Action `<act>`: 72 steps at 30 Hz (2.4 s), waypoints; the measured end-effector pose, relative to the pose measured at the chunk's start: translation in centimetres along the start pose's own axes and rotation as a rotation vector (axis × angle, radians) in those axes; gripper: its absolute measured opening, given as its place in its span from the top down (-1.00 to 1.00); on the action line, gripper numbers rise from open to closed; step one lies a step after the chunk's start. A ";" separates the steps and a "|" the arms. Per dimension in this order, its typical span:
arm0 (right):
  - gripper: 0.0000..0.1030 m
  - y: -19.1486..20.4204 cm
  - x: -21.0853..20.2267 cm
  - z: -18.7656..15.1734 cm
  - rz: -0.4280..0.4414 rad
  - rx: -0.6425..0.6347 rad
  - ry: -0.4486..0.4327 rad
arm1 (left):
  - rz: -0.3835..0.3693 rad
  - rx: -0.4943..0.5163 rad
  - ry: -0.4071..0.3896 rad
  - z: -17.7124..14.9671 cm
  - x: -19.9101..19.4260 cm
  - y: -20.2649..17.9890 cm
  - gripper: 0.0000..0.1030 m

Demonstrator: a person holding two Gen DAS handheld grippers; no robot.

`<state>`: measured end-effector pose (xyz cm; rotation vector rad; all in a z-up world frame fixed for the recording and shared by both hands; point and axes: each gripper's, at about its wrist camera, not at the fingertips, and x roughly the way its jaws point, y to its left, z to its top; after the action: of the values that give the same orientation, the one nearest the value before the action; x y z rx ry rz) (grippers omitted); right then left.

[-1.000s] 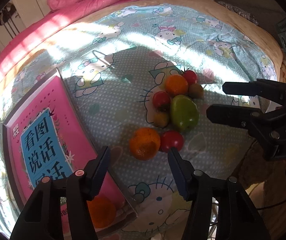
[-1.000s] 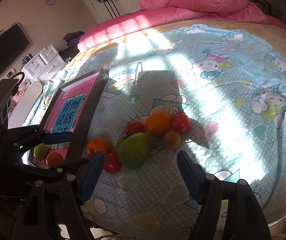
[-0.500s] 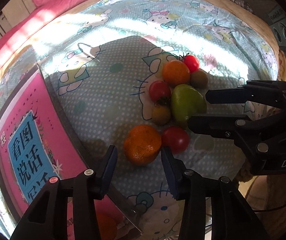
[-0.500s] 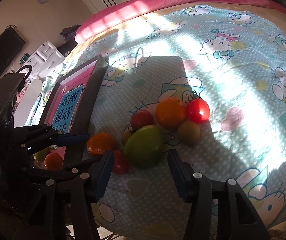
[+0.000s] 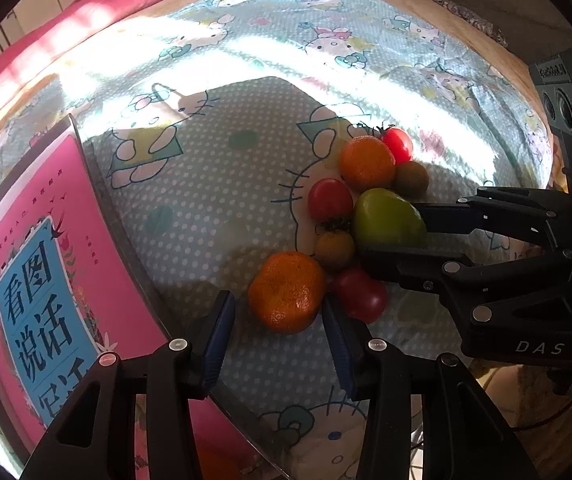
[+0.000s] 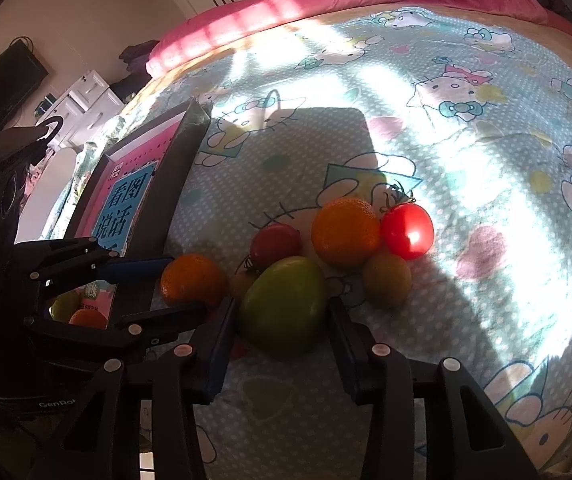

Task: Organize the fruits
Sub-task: 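Grasp an orange with the left tool while the right tool grasps a green mango, then carry the orange and green mango over the book tray with both tools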

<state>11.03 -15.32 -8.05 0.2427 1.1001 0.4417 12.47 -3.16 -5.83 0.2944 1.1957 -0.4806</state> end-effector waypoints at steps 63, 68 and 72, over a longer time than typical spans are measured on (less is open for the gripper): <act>0.23 1.4 -3.9 -0.1 0.051 -0.039 -0.125 | -0.062 -0.359 -0.227 -2.8 -7.6 6.1 0.27; 0.23 3.3 -4.2 0.4 0.090 -0.072 -0.149 | -0.037 -0.387 -0.246 -3.8 -8.9 7.1 0.27; 0.23 4.6 -4.3 0.5 0.117 -0.096 -0.165 | -0.021 -0.415 -0.257 -4.7 -9.8 8.1 0.27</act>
<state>8.87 -13.22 -2.52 0.2545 0.9038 0.5674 9.99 7.98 1.48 -0.1337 1.0182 -0.2690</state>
